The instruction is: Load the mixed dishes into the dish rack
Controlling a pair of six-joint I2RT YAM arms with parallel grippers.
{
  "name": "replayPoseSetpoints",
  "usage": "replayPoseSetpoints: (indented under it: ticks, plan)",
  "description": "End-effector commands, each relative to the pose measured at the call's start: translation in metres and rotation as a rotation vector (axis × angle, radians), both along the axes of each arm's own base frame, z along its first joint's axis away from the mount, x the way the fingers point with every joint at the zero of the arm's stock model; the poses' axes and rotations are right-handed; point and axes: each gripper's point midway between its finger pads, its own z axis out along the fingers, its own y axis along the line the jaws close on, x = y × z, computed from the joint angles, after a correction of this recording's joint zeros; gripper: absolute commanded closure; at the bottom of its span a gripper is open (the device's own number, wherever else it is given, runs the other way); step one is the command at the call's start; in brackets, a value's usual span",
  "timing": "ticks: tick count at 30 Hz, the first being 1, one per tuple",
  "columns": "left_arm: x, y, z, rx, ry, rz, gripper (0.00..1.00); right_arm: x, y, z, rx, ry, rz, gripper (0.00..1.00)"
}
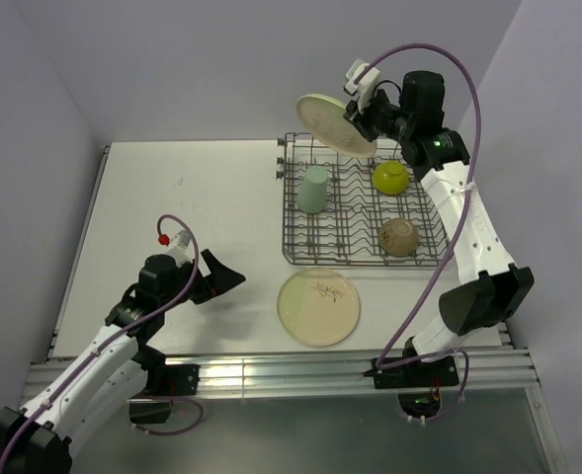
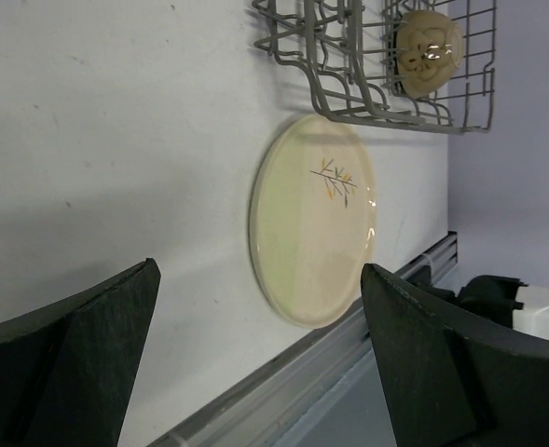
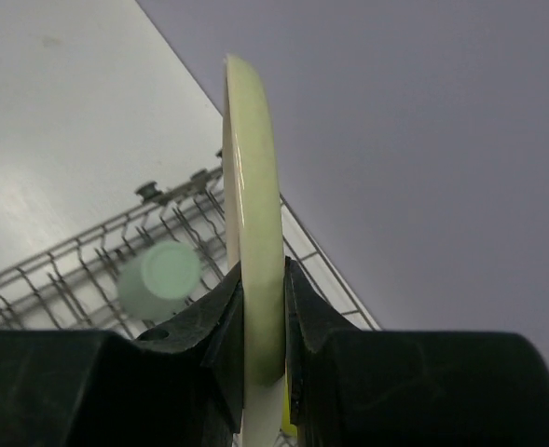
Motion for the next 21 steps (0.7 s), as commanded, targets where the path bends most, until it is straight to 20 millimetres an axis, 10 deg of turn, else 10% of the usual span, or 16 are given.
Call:
replayPoseSetpoints:
  ticks: [1,7,21]
  plan:
    - [0.024,-0.002,0.031,0.042,-0.166,-0.010,0.04,0.020,-0.022,0.063,-0.156,-0.320,-0.052,1.00]
    - [0.038,-0.007,0.025,0.036,-0.178,-0.004,0.05,0.041,-0.040,0.046,-0.266,-0.340,-0.080,1.00]
    - [0.058,-0.014,-0.005,0.069,-0.118,0.007,0.06,0.099,-0.064,-0.064,-0.531,-0.153,-0.022,1.00]
